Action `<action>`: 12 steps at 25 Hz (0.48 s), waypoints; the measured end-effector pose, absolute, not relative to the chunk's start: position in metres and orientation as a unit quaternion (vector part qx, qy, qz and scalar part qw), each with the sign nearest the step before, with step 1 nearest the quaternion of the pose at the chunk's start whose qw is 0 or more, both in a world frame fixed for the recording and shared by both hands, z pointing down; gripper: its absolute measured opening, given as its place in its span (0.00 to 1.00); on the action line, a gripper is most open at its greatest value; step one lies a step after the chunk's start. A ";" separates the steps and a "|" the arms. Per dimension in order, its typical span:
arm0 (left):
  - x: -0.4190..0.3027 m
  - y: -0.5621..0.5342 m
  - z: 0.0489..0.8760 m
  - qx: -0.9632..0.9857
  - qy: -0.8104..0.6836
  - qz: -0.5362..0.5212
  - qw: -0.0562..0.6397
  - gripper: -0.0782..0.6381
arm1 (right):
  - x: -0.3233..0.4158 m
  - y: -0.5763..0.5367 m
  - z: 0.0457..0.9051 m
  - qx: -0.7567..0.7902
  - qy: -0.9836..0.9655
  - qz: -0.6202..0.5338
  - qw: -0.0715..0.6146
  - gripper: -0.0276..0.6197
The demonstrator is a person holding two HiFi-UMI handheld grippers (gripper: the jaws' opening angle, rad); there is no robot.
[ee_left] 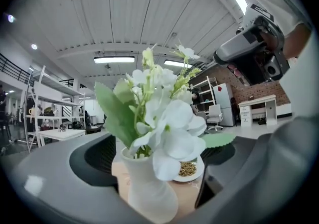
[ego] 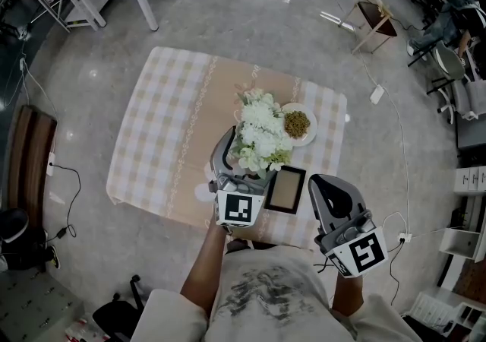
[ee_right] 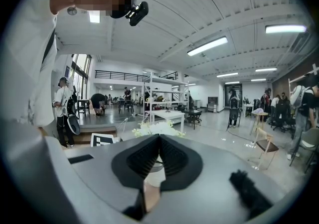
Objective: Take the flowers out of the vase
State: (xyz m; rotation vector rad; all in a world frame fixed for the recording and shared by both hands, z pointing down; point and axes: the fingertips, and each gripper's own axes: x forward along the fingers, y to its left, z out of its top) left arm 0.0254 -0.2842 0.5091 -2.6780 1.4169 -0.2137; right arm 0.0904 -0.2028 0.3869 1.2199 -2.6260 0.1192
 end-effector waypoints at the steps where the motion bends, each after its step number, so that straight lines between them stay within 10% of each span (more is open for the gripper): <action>1: 0.025 -0.284 0.508 -0.880 0.468 -0.069 0.053 0.82 | 0.091 -0.203 0.387 0.418 -0.899 0.041 0.122 0.07; 12: 0.019 -0.284 0.486 -0.868 0.493 -0.041 0.043 0.45 | 0.096 -0.201 0.387 0.426 -0.896 0.042 0.122 0.07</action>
